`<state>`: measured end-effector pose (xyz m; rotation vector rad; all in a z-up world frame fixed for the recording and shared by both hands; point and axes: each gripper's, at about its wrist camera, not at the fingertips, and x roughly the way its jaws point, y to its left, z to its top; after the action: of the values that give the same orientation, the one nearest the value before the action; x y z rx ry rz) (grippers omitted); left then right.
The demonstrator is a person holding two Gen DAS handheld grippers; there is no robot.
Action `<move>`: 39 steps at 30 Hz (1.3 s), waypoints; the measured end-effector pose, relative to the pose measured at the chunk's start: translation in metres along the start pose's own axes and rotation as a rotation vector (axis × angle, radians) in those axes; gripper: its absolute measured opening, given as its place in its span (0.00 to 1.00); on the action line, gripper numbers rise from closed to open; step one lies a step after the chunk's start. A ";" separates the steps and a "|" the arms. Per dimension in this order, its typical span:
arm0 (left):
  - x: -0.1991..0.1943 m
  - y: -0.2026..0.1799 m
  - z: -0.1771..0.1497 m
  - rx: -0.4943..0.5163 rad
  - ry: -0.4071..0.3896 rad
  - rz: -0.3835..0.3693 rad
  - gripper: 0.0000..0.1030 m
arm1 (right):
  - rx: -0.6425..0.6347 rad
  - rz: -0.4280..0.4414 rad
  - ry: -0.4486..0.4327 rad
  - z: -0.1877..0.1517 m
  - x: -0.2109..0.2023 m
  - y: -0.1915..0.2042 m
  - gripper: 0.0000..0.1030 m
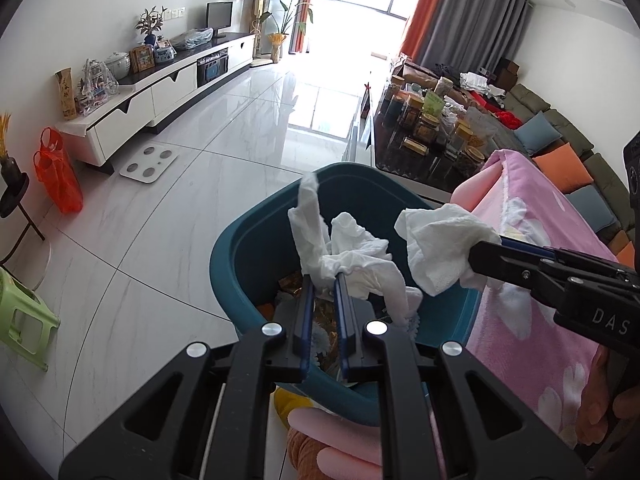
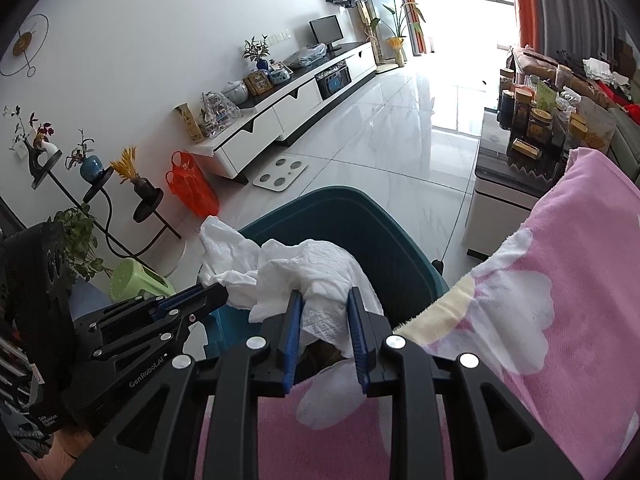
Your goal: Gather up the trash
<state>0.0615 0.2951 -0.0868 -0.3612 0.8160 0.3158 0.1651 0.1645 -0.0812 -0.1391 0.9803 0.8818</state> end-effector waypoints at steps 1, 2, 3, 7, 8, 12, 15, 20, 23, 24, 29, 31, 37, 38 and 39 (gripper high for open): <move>0.002 0.000 -0.001 0.001 0.004 0.002 0.10 | 0.001 -0.003 0.002 0.000 0.002 0.000 0.24; 0.005 0.000 0.000 0.001 0.009 0.006 0.10 | 0.003 -0.005 0.004 0.001 0.004 0.000 0.24; 0.007 0.000 -0.001 0.001 0.012 0.007 0.10 | 0.007 -0.009 0.006 0.002 0.005 0.000 0.25; 0.016 0.000 -0.001 -0.001 0.031 0.009 0.10 | 0.012 -0.020 0.009 0.004 0.011 0.000 0.27; 0.018 -0.001 -0.001 -0.003 0.035 0.006 0.11 | 0.017 -0.020 0.009 0.005 0.011 -0.001 0.28; 0.019 0.001 0.000 -0.024 0.032 0.005 0.35 | 0.042 -0.014 -0.012 0.003 0.006 -0.010 0.40; 0.011 0.006 0.000 -0.037 0.008 0.004 0.43 | 0.061 0.005 -0.042 0.001 -0.007 -0.018 0.48; -0.020 0.003 -0.003 -0.023 -0.080 0.019 0.70 | 0.058 0.022 -0.129 -0.012 -0.045 -0.024 0.62; -0.044 -0.010 -0.009 0.012 -0.147 0.000 0.88 | 0.035 0.003 -0.201 -0.028 -0.077 -0.022 0.74; -0.055 -0.016 -0.013 0.031 -0.178 -0.007 0.93 | 0.035 -0.007 -0.232 -0.036 -0.089 -0.023 0.79; -0.096 -0.061 -0.030 0.120 -0.295 -0.068 0.95 | 0.052 -0.124 -0.372 -0.077 -0.145 -0.029 0.89; -0.107 -0.081 -0.039 0.151 -0.327 -0.094 0.95 | 0.071 -0.201 -0.431 -0.099 -0.166 -0.036 0.93; -0.126 -0.143 -0.062 0.235 -0.406 -0.190 0.95 | 0.137 -0.373 -0.489 -0.158 -0.206 -0.060 0.93; -0.128 -0.151 -0.065 0.243 -0.415 -0.211 0.95 | 0.144 -0.406 -0.503 -0.167 -0.213 -0.063 0.93; -0.129 -0.158 -0.067 0.250 -0.422 -0.224 0.95 | 0.155 -0.442 -0.516 -0.176 -0.220 -0.066 0.93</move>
<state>-0.0004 0.1076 -0.0023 -0.1402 0.3879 0.0720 0.0390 -0.0913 -0.0308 0.0082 0.4995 0.3989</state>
